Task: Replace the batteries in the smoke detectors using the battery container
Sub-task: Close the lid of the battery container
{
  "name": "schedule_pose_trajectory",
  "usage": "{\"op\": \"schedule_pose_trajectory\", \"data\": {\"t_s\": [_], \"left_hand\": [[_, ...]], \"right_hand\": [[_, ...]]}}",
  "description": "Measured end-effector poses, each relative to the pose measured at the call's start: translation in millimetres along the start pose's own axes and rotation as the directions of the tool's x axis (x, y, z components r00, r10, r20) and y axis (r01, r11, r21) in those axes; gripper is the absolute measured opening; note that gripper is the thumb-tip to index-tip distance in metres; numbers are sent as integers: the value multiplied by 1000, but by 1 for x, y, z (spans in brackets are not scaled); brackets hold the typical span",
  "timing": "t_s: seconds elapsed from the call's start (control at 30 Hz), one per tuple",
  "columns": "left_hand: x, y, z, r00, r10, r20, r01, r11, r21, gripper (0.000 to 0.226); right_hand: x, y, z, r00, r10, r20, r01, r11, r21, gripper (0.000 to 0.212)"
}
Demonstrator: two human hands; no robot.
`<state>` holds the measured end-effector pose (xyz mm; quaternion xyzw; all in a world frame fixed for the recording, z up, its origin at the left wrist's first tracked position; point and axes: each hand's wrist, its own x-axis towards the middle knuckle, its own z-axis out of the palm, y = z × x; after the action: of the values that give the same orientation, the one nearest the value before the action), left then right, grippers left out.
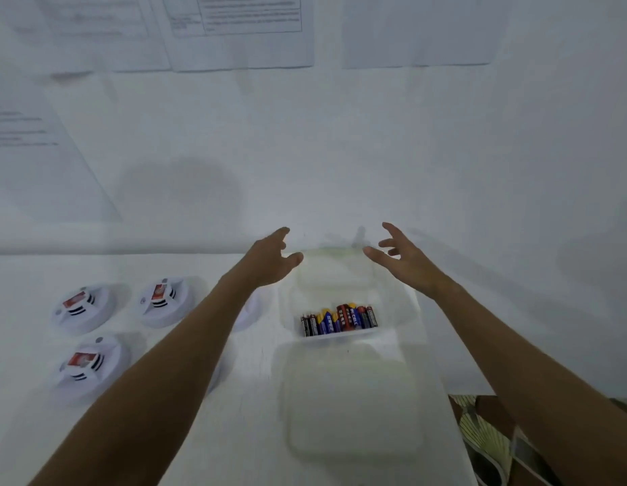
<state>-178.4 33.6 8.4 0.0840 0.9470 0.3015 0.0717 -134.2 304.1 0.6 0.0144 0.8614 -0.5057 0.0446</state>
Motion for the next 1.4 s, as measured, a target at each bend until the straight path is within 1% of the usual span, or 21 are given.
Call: {"op": "schedule_pose_trajectory", "data": {"t_s": [0.07, 0.17, 0.33, 0.37, 0.43, 0.57, 0.63, 0.7, 0.77, 0.83, 0.97, 1.07, 1.13, 1.17, 1.3, 1.4], "left_hand": [[18, -8, 12, 998, -42, 50, 40, 998, 45, 67], [38, -14, 27, 990, -76, 120, 67, 994, 84, 64], [52, -16, 39, 990, -119, 72, 118, 993, 19, 73], [53, -17, 40, 990, -130, 62, 131, 991, -10, 76], [52, -21, 44, 988, -151, 31, 154, 979, -132, 81], [47, -21, 56, 978, -186, -89, 135, 905, -402, 80], [44, -17, 59, 973, -209, -100, 123, 834, -538, 77], [42, -14, 59, 970, -213, -119, 96, 783, -615, 74], [41, -10, 54, 961, -208, -181, 55, 787, -614, 69], [38, -1, 41, 956, -188, -225, 8, 783, -622, 67], [23, 20, 11, 946, -127, -297, -82, 794, -603, 65], [4, 30, -2, 940, -106, -324, -117, 793, -598, 63], [-12, 32, -2, 940, -102, -326, -110, 814, -570, 62], [-20, 30, 0, 942, -101, -320, -98, 828, -552, 61], [-51, 15, 19, 950, -141, -278, -21, 860, -509, 59], [-67, 8, 33, 948, -179, -262, 32, 875, -483, 57]], "right_hand": [[12, 11, 6, 997, 77, 20, -78, 996, 49, 85], [23, 24, 16, 988, 139, 73, -145, 986, 85, 90], [29, 25, 24, 984, 163, 67, -170, 979, 116, 73], [30, 26, 25, 984, 167, 64, -173, 979, 109, 71], [32, 27, 29, 986, 160, 55, -166, 978, 129, 72], [38, 25, 37, 989, 136, 61, -144, 975, 171, 83], [39, 22, 38, 992, 124, 35, -128, 956, 262, 90], [37, 19, 35, 994, 111, 16, -109, 924, 367, 91], [33, 16, 30, 996, 89, -19, -71, 891, 448, 89], [29, 11, 23, 996, 59, -73, -19, 885, 465, 84], [15, -4, 8, 990, -39, -136, 92, 909, 407, 71], [3, -17, 1, 988, -92, -126, 131, 927, 352, 58], [-6, -19, 1, 989, -100, -110, 132, 932, 337, 52], [-13, -19, 2, 990, -102, -99, 129, 934, 333, 52], [-46, -1, 15, 996, -84, -35, 91, 940, 329, 67], [-60, 9, 23, 998, -58, 1, 55, 951, 304, 59]]}}
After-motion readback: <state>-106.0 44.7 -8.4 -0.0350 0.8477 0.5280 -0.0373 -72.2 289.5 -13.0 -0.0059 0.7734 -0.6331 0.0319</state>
